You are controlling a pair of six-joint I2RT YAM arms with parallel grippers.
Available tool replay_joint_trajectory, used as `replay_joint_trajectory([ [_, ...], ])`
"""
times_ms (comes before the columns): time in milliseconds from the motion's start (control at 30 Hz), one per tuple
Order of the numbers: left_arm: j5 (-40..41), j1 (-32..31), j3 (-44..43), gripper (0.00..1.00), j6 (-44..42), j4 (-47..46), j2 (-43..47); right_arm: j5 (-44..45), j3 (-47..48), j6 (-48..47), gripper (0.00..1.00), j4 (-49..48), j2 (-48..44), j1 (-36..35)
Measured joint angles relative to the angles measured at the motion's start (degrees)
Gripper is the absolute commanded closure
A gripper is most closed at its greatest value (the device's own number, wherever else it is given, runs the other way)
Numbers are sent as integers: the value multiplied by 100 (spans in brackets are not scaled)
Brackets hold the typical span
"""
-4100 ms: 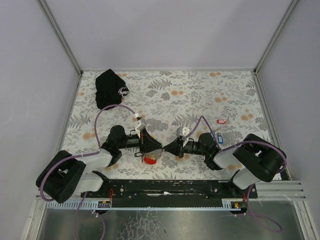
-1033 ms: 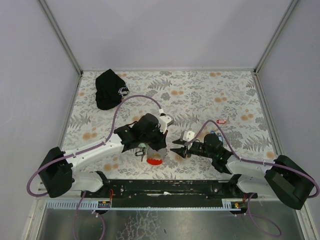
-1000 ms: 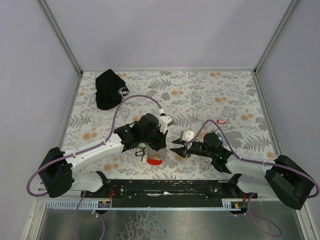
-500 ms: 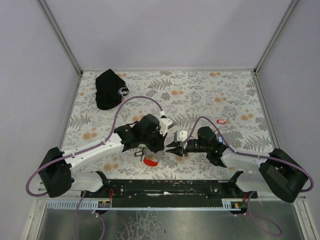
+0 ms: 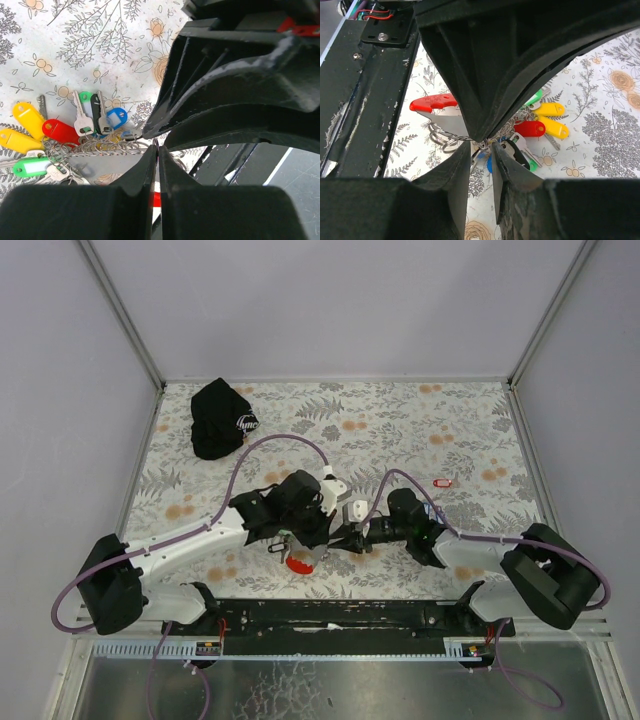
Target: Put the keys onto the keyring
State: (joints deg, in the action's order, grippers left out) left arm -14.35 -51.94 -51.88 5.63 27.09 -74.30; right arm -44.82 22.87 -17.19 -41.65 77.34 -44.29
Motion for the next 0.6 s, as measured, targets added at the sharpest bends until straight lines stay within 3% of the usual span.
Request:
replay_joint_trajectory([
  [300,-103,-52,13,98,-35,-15,2,-251,66,46,99,-70,192,55],
  [433,-70,-52,166,86,-2,-208,105,-267,66,125,100,-87,195,98],
  [600,247,-50,977,79,205,-1029,925,-264,33,337,100,-409,212,107],
])
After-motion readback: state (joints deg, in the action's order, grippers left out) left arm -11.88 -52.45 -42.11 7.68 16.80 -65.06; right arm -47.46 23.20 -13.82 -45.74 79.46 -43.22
